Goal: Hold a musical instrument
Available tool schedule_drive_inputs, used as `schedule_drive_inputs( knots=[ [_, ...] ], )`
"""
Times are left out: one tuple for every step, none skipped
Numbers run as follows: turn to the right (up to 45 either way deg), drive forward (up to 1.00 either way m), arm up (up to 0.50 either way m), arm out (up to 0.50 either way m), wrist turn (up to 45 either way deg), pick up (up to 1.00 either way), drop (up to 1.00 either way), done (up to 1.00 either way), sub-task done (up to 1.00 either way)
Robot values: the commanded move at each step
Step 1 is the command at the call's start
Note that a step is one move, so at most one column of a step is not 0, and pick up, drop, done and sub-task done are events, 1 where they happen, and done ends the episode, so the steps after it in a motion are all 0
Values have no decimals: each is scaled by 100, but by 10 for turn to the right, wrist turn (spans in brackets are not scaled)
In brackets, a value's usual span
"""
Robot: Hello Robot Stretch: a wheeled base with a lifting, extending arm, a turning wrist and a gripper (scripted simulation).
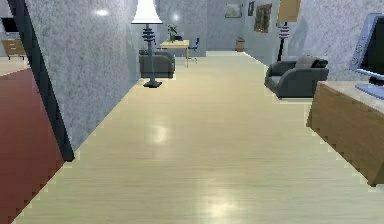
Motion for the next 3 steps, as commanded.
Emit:
schedule_drive_inputs(
  knots=[
    [0, 0, 48, 0, 0, 0, 0, 0, 0],
    [0, 0, 0, 46, 0, 0, 0, 0, 0],
    [0, 0, 0, 0, 450, 0, 0, 0, 0]
  ],
)
